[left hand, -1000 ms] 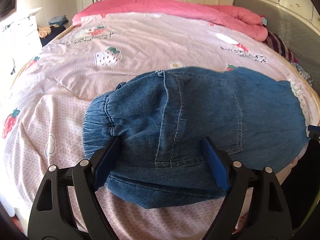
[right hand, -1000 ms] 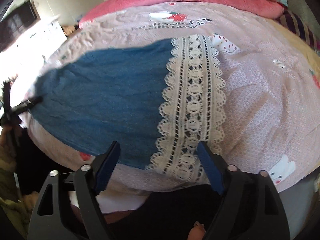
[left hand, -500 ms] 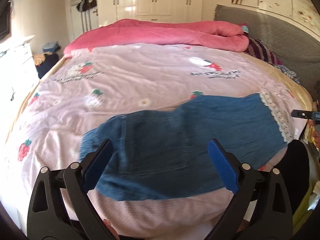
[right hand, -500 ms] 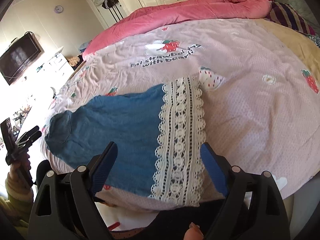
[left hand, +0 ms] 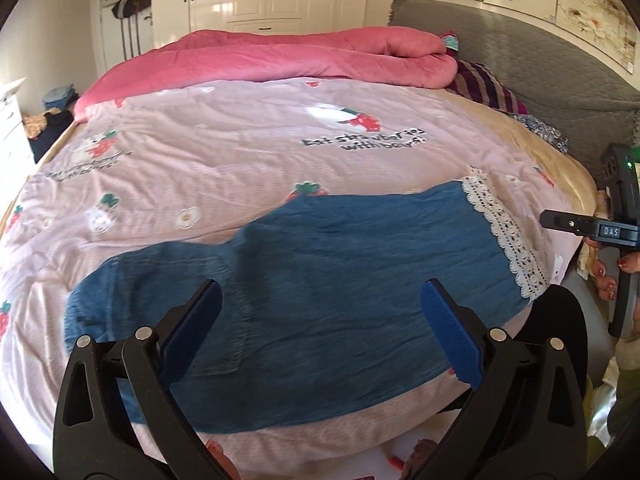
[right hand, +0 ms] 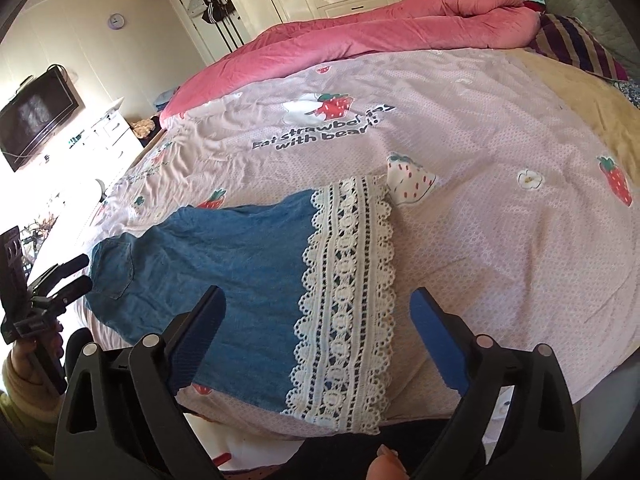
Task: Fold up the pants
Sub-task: 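Grasp the lace hem with the right gripper and lift it toward the left gripper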
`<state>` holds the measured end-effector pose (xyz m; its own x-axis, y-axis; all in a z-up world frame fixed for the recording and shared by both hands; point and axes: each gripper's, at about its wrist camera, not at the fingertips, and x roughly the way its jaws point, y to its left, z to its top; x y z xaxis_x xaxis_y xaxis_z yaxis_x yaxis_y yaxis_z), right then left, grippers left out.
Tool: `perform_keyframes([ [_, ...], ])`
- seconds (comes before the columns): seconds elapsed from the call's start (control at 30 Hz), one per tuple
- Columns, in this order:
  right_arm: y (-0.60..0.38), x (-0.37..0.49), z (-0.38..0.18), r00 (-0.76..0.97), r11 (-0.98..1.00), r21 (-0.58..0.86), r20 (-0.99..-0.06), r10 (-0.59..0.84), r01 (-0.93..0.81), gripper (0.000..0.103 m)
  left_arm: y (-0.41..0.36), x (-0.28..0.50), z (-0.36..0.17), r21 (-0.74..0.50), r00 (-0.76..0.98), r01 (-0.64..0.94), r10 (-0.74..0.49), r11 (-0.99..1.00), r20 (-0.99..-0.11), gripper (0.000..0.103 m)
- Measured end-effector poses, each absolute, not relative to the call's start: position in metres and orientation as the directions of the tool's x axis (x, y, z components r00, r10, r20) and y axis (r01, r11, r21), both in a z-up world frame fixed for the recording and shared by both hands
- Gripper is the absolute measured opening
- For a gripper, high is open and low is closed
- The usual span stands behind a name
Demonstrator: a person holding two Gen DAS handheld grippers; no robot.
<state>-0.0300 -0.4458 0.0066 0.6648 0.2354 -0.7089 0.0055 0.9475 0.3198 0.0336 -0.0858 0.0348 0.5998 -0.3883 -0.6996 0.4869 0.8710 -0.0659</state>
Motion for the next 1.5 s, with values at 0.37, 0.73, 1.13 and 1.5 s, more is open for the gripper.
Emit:
perform_keyframes([
  [0.37,-0.450,-0.002,0.000,0.647,0.944,0.328,-0.717,0.259,-0.015,0.093,-0.131,0.038,0.021,-0.070,0.540,0.549,-0.417,0.833,-0.731,0.093],
  [0.73,-0.454,0.026,-0.012,0.626,0.943,0.331,-0.732,0.270,-0.019,0.093,-0.180,0.017,0.003,-0.089,0.452,0.657,-0.486,0.749,-0.749,0.093],
  [1.13,-0.447,0.059,-0.015,0.595,0.926,0.371,-0.730,0.336,-0.068,0.089,-0.258,-0.028,-0.013,-0.017,0.361,0.828,-0.556,0.560,-0.749,0.093],
  [1.5,-0.456,0.085,-0.034,0.538,0.933,0.361,-0.783,0.313,-0.018,0.074,-0.290,-0.035,-0.030,-0.017,0.305,0.871,-0.567,0.491,-0.765,0.073],
])
